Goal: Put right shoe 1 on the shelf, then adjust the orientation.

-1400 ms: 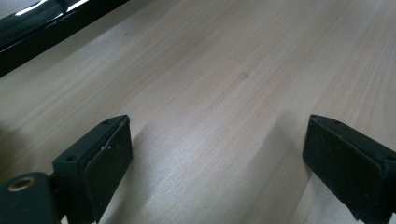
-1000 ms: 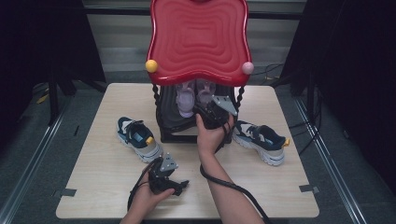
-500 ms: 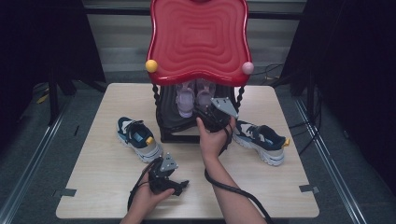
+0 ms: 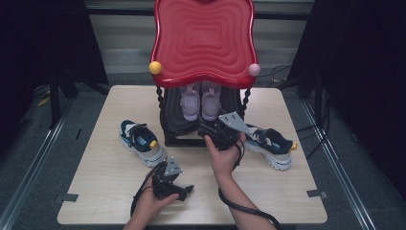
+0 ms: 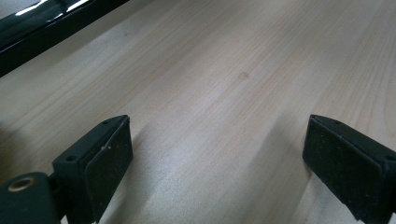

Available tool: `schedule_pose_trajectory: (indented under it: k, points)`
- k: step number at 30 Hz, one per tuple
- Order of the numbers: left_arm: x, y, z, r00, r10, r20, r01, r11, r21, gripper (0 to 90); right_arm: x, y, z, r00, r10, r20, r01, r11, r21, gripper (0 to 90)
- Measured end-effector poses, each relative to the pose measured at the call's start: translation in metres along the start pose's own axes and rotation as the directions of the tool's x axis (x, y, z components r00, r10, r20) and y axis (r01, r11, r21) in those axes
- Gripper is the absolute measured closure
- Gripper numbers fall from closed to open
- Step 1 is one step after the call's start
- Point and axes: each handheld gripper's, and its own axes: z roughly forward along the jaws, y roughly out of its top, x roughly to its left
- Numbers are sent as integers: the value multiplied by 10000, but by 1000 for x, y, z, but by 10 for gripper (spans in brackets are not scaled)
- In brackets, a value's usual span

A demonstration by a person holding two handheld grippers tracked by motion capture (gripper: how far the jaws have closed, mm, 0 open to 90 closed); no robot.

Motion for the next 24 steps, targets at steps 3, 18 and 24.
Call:
schedule_pose_trajectory:
  k: [3,18,24]
  points:
    - [0,0,0,10000,0,-1,0,10000,0,80,0,-1,-5,9998,-65,-197,66,10000,65,174]
    - [0,0,0,10000,7,-2,-7,10000,3,80,-12,-11,-34,9801,-967,-1732,1175,9864,1146,132]
    - [0,0,0,10000,10,7,-10,10000,-6,80,-23,-23,-46,9703,-1014,-2198,1423,9734,1793,132]
